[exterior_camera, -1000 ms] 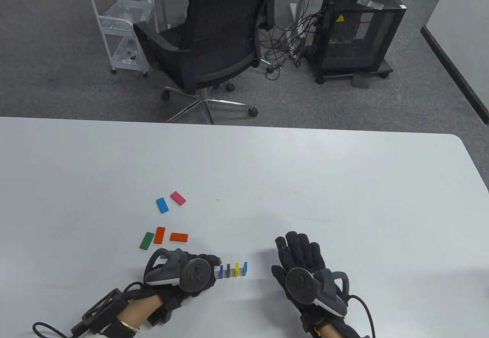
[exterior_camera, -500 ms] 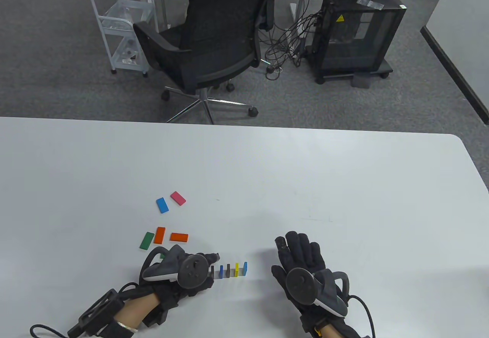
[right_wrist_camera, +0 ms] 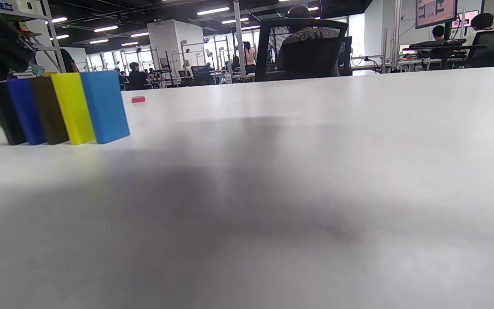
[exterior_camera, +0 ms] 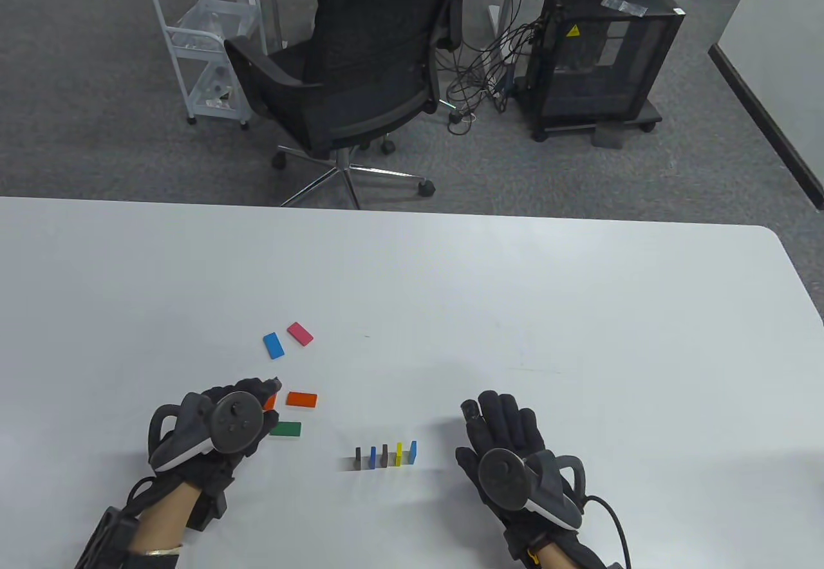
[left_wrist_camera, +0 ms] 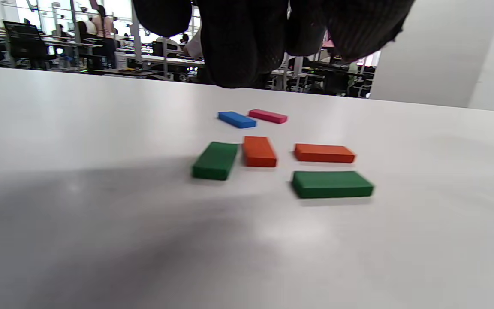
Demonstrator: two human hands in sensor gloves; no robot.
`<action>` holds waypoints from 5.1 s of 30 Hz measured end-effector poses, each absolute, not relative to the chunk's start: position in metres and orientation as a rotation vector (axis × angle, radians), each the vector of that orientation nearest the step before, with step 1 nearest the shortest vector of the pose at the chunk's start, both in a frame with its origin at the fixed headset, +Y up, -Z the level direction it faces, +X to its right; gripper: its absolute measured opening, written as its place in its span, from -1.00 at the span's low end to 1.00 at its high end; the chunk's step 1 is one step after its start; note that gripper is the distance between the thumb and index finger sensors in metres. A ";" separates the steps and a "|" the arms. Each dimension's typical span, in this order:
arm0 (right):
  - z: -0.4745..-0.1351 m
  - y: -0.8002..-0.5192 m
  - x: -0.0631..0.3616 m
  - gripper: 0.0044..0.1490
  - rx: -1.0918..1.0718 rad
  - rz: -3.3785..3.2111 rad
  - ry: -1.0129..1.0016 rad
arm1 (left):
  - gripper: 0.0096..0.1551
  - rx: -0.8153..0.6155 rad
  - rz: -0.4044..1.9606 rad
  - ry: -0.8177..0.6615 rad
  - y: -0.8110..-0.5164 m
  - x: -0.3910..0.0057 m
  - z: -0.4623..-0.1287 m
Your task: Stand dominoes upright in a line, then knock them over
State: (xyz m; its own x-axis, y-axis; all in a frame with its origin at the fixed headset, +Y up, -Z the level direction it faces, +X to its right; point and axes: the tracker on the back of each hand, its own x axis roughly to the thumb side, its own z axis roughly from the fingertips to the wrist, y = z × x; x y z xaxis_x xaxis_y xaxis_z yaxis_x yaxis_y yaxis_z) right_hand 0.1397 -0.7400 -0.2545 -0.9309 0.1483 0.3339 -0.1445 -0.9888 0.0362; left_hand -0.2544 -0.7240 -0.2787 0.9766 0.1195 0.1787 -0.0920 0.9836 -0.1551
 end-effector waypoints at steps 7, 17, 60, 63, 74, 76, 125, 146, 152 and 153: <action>-0.255 -0.740 0.139 -0.11 0.509 2.937 0.032 | -0.41 -0.196 0.001 -0.096 -0.744 -0.266 -0.289; -0.256 -0.739 0.140 -0.11 0.497 2.935 0.019 | -0.28 -0.290 -0.132 -0.072 -0.768 -0.254 -0.305; -0.254 -0.738 0.142 -0.11 0.501 2.932 0.018 | -0.38 -0.166 -0.118 -0.073 -0.755 -0.262 -0.289; -0.254 -0.738 0.142 -0.11 0.499 2.931 0.013 | -0.38 -0.125 -0.125 -0.107 -0.747 -0.255 -0.284; -0.254 -0.737 0.143 -0.11 0.493 2.927 0.001 | -0.39 -0.107 0.019 -0.402 -0.735 -0.206 -0.261; -0.254 -0.737 0.143 -0.11 0.493 2.927 0.001 | -0.39 -0.124 0.049 -0.464 -0.737 -0.196 -0.257; -0.255 -0.735 0.143 -0.11 0.480 2.936 0.029 | -0.28 -0.199 -0.020 -0.573 -0.757 -0.147 -0.252; -0.254 -0.735 0.144 -0.11 0.482 2.921 0.029 | -0.33 -0.196 0.013 -0.333 -0.731 -0.218 -0.275; -0.254 -0.735 0.144 -0.11 0.482 2.920 0.030 | -0.39 -0.261 -0.052 -0.270 -0.753 -0.231 -0.285; -0.254 -0.735 0.144 -0.11 0.484 2.919 0.033 | -0.41 -0.264 -0.056 -0.283 -0.755 -0.230 -0.284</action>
